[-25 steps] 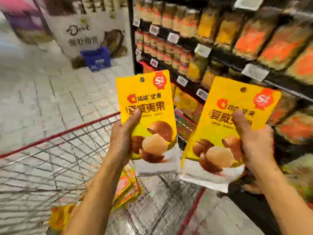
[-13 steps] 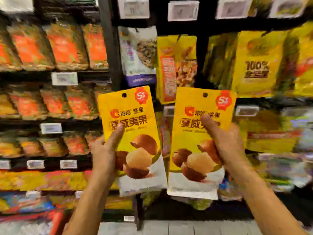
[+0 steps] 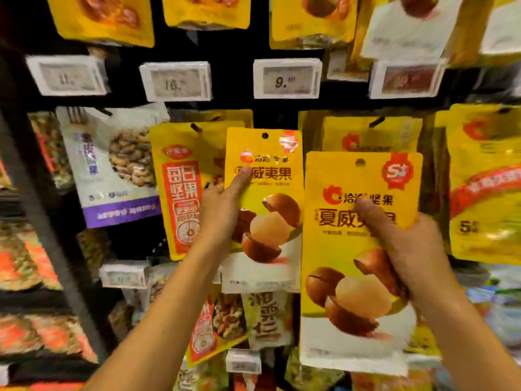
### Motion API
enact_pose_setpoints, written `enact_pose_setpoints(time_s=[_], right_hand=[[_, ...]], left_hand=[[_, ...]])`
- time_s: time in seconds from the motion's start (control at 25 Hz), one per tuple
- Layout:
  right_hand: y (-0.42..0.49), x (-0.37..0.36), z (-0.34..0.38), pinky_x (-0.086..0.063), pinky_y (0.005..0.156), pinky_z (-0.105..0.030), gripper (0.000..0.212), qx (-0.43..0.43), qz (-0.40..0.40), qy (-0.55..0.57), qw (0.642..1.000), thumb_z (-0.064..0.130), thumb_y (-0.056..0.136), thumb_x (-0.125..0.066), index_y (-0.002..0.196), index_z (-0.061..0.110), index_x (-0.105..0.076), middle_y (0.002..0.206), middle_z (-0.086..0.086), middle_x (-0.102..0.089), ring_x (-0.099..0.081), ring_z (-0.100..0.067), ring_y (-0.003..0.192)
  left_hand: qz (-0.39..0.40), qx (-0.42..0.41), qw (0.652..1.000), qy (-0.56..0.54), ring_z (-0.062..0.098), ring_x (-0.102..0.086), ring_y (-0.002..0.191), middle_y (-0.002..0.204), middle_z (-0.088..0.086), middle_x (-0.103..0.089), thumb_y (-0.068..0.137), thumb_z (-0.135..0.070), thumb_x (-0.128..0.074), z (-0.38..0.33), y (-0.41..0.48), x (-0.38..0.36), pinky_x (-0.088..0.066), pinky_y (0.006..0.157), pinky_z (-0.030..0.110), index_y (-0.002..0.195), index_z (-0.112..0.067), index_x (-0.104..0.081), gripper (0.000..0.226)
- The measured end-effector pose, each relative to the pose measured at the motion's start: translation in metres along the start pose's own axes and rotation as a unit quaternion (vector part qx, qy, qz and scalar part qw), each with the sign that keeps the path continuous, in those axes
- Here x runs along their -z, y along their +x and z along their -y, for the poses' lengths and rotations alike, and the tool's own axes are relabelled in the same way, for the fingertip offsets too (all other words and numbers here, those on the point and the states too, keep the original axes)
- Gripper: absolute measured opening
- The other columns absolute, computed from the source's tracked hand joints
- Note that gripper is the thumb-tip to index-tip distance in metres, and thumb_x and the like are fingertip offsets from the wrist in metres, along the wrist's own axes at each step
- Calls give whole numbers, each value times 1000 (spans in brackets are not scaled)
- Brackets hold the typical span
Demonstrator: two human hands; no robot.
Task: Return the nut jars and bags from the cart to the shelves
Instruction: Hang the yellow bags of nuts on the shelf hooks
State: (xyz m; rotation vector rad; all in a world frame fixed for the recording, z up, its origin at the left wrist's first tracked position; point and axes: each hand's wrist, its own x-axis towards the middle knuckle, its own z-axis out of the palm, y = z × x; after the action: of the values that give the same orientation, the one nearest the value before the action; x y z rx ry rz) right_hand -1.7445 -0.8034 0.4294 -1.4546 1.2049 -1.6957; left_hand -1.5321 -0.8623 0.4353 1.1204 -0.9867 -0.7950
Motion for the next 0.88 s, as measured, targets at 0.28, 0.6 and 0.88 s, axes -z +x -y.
enact_pose_setpoints(time_s=[0.28,0.6,0.88], right_hand=[[25,7,-11,-44,43,-8,39,-44,14,18,999,53,57,-63,80,23,-68,66,20,-71,-67,3,60],[31,1,-17,-49,49,-13,53,-55,33,16,998,60,49,-61,86,24,-68,74,18,-73,-69,-2,67],[36,-3,-20,-50,49,-11,44,-57,32,14,998,60,51,-62,81,27,-68,73,17,-73,-70,-2,68]], left_hand=[[17,-19,999,27,20,-61,73,87,6,-73,87,-48,-58,-18,28,-46,-42,61,30,87,-15,-72,36],[31,3,999,-10,2,-63,52,60,-10,-70,88,-41,-60,-8,30,-43,-45,47,13,65,-21,-70,33],[29,10,999,-11,18,-62,66,70,0,-70,85,-43,-62,-11,34,-44,-43,67,31,61,-21,-70,34]])
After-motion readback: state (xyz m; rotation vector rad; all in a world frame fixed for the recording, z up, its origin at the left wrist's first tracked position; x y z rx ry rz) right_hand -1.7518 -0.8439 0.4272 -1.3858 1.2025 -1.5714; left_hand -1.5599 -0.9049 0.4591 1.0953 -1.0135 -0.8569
